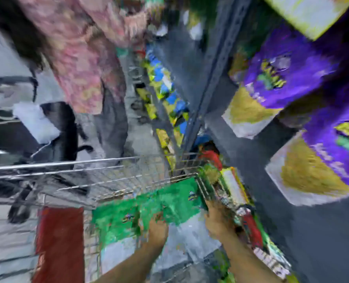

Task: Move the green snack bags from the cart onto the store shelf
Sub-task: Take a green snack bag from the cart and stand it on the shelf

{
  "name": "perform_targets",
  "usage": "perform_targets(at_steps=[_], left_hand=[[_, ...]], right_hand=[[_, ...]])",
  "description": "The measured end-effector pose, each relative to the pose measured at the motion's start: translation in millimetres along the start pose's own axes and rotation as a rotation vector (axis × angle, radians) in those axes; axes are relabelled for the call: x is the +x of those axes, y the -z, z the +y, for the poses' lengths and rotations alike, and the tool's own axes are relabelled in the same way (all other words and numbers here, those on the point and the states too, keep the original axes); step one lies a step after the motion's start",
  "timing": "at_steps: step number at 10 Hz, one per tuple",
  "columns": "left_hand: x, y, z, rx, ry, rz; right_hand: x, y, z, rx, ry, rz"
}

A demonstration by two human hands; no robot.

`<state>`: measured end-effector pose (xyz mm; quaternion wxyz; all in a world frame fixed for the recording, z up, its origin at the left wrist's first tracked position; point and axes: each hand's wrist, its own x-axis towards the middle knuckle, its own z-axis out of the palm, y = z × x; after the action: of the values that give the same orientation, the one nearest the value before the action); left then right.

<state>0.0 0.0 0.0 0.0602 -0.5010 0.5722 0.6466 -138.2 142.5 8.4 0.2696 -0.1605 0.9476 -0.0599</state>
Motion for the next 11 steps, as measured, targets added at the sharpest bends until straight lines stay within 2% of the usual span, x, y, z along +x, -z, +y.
perform_targets(at_steps=[1, 2, 3, 4, 5, 6, 7, 9, 10, 11], left_hand=[[39.7, -31.6, -6.2, -0.058, 0.098, -0.08], [71.7, -63.2, -9.2, -0.126, 0.24, -0.058], [92.8, -83.0, -8.9, -0.136, 0.327, 0.05], [107.4, -88.5, -16.0, -0.091, 0.382, 0.055], [91.4, -79.7, -10.7, -0.195, 0.35, 0.067], [58.6, -66.3, 3.4, -0.237, 0.228, 0.061], [27.6, -43.8, 26.5, -0.23, 0.095, 0.062], [-59.0, 22.5, 67.5, -0.127, -0.349, 0.028], [-108.3, 45.0, 100.5, -0.109, -0.543, -0.04], [-158.7, 44.2, 134.5, -0.157, -0.702, -0.238]], right_hand=[[42.1, -28.9, 1.9, 0.059, -0.119, -0.053], [63.7, -44.6, -3.6, 0.091, -0.166, -0.203], [81.6, -60.0, -4.0, 0.157, -0.261, -0.215], [89.2, -67.0, -3.4, 0.334, -0.355, -0.239], [83.0, -55.5, -7.1, 0.506, -0.409, -0.24], [62.1, -39.8, -14.8, 0.64, -0.379, -0.235], [28.7, -13.8, -27.1, 0.753, -0.301, -0.141], [-69.5, 36.6, -46.8, 1.008, -0.178, -0.02], [-130.1, 78.3, -51.3, 1.209, -0.085, 0.096], [-180.7, 103.4, -27.3, 1.276, 0.029, 0.363]])
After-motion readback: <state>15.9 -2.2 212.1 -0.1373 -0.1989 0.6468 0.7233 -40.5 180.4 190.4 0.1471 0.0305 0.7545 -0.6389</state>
